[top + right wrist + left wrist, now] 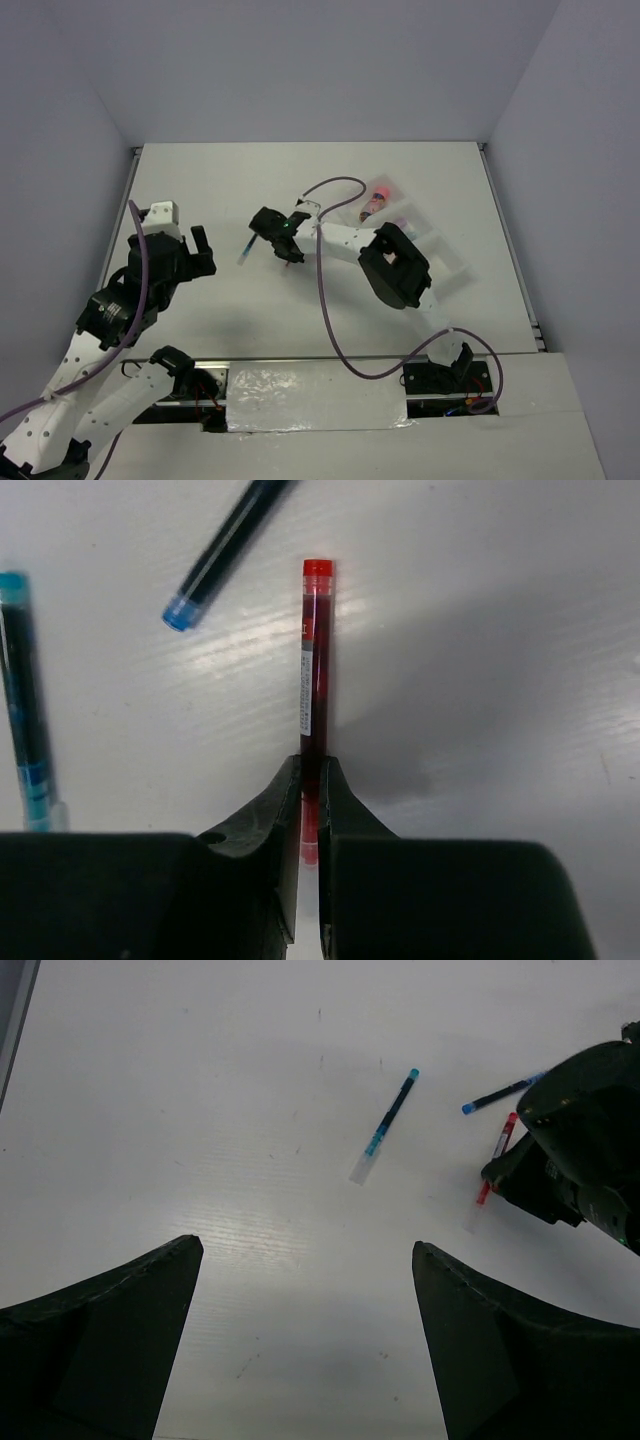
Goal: Sort the stationery into containers
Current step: Pick up the pen from the center of the board, then place the pen in the storage box.
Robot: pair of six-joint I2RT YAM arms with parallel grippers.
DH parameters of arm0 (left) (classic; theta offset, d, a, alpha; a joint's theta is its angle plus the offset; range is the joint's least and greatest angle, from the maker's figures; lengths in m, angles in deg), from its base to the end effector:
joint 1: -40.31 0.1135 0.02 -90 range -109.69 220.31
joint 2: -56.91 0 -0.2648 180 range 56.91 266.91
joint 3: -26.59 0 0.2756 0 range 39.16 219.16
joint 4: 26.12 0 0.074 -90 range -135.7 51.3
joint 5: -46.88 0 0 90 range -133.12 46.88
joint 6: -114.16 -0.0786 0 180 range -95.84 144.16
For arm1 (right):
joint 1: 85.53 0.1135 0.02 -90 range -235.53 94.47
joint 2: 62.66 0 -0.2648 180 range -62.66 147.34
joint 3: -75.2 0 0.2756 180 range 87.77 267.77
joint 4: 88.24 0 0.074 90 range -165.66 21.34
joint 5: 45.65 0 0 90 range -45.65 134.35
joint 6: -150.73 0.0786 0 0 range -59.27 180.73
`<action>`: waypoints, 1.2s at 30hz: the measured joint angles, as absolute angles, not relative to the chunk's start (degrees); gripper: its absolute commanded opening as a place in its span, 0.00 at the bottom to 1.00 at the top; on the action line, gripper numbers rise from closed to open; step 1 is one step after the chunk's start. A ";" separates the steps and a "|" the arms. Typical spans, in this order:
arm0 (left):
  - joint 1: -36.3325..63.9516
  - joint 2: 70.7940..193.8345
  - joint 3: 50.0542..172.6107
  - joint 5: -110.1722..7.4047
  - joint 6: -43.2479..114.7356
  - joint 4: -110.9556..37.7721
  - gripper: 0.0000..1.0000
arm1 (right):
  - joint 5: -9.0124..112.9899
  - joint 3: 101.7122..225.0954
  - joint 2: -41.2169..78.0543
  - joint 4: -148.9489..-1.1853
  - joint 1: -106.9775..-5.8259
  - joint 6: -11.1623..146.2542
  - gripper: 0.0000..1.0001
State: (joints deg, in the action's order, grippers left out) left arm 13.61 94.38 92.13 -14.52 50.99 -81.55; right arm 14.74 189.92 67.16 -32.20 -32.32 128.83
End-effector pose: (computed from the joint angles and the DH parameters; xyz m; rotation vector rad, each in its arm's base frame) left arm 0.1777 -0.0473 0.3385 -0.3068 1.9635 -0.0912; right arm 0.3315 0.3785 0.1104 0.4388 2.4992 0.0387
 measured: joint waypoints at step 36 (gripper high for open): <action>13.61 101.84 92.13 -17.54 49.59 -80.91 0.99 | 19.38 128.13 -0.18 -44.72 -71.92 96.22 0.08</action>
State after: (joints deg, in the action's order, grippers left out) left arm 13.61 101.84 92.13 -17.54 49.59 -80.91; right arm 19.38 128.13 -0.18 -44.72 -71.92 96.22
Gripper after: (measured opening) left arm 0.993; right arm 0.110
